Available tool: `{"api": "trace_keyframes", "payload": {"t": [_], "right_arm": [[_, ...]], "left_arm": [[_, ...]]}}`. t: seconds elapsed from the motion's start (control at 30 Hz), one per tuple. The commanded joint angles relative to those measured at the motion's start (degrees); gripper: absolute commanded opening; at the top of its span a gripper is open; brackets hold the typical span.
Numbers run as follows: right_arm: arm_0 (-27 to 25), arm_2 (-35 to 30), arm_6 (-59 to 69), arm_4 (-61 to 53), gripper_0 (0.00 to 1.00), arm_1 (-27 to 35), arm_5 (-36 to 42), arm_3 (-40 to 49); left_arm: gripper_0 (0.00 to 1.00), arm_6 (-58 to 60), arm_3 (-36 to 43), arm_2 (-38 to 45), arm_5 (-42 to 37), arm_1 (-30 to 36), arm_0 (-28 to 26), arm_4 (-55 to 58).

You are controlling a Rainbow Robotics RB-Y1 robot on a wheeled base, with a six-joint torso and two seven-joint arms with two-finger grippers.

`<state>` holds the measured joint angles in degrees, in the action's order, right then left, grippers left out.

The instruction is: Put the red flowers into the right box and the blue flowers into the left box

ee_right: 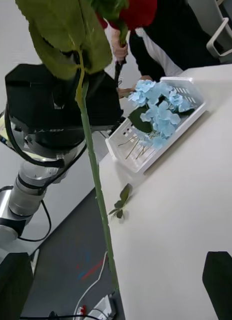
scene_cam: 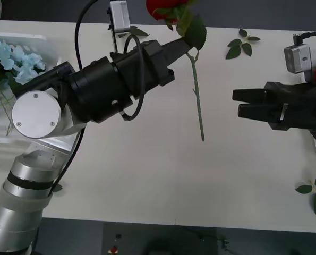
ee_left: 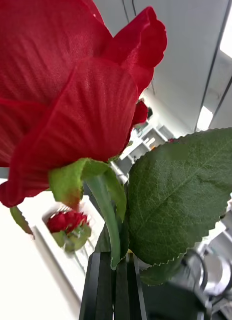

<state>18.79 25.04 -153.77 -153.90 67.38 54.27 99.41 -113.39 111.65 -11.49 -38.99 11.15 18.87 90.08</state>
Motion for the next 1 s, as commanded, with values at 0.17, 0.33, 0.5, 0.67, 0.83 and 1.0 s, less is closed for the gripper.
{"api": "trace_keyframes", "payload": {"t": [0.17, 0.33, 0.5, 0.67, 0.83, 1.0], "right_arm": [[0.81, -0.35, -1.23, 3.61, 1.0, -4.27, 0.22, -0.09], [0.99, -0.26, -1.23, 5.98, 1.0, -5.77, 0.05, -0.26], [1.08, -0.17, -1.23, 7.48, 1.0, -7.26, -0.74, -0.79], [1.34, 0.0, -1.23, 8.8, 1.0, -7.7, -1.89, -0.7], [2.22, 1.59, -1.23, 8.88, 1.0, -7.79, -3.82, -0.79], [4.24, 4.75, -1.23, 8.88, 1.0, -7.79, -6.63, -0.79]], "left_arm": [[0.0, -9.3, -5.13, 0.24, 0.49, -5.88, 3.54, 2.12], [0.0, -10.27, -7.59, 0.06, 0.58, -7.46, 4.33, 1.68], [0.0, -11.15, -9.26, -0.64, 0.49, -7.81, 5.12, 1.68], [0.0, -11.5, -9.87, -1.08, 0.58, -7.81, 5.39, 1.59], [0.0, -11.67, -10.4, -1.35, 0.58, -7.9, 5.56, 0.8], [0.0, -11.76, -10.75, -1.43, 0.49, -7.81, 5.91, 0.18]]}}
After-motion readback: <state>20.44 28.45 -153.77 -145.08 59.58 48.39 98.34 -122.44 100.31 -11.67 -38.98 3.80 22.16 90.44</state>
